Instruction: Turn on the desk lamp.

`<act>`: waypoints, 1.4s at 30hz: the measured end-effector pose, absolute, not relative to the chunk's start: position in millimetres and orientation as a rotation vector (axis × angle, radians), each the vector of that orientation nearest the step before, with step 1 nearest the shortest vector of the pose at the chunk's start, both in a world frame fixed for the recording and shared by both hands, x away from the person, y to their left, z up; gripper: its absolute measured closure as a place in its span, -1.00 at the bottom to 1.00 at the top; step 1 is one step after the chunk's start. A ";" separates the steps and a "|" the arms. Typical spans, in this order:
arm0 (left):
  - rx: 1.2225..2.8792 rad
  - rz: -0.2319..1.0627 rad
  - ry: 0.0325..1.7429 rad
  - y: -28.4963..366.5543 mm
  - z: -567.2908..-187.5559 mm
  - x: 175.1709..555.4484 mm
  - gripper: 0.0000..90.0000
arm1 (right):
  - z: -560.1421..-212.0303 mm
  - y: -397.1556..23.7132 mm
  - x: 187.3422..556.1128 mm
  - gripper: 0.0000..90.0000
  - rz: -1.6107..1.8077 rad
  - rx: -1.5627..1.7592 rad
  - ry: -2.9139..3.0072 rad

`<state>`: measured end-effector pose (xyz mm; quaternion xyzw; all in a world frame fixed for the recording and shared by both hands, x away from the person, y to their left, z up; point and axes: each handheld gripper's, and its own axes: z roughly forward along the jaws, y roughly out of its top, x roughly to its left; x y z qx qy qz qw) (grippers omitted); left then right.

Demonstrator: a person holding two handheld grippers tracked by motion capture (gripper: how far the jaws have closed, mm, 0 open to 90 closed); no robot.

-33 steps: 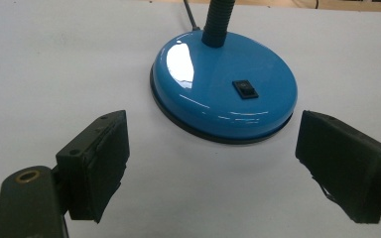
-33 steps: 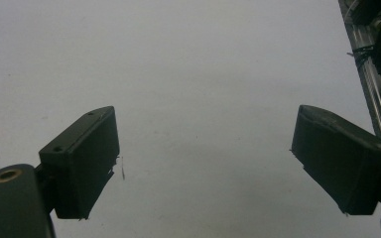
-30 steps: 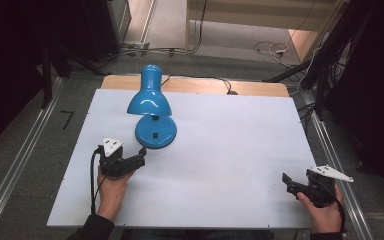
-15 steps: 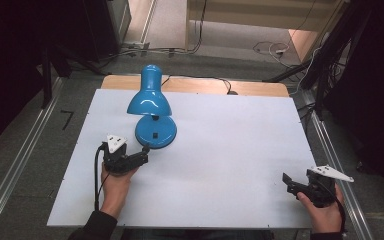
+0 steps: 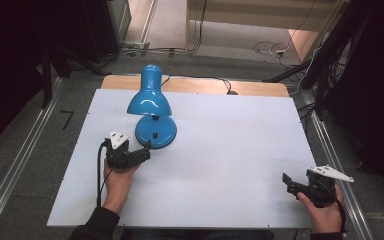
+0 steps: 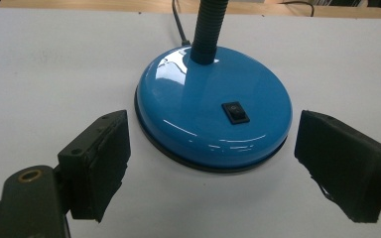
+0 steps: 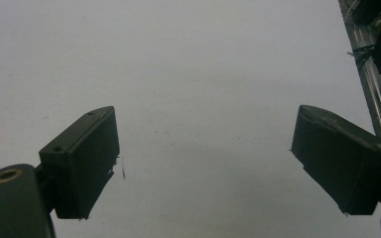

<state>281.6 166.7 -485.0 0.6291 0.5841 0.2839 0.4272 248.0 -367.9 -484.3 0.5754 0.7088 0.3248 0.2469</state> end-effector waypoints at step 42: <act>1.590 0.715 1.453 154.0 -486.0 306.4 -0.62 | -485.4 -369.8 249.4 -0.78 0.891 1.569 1.937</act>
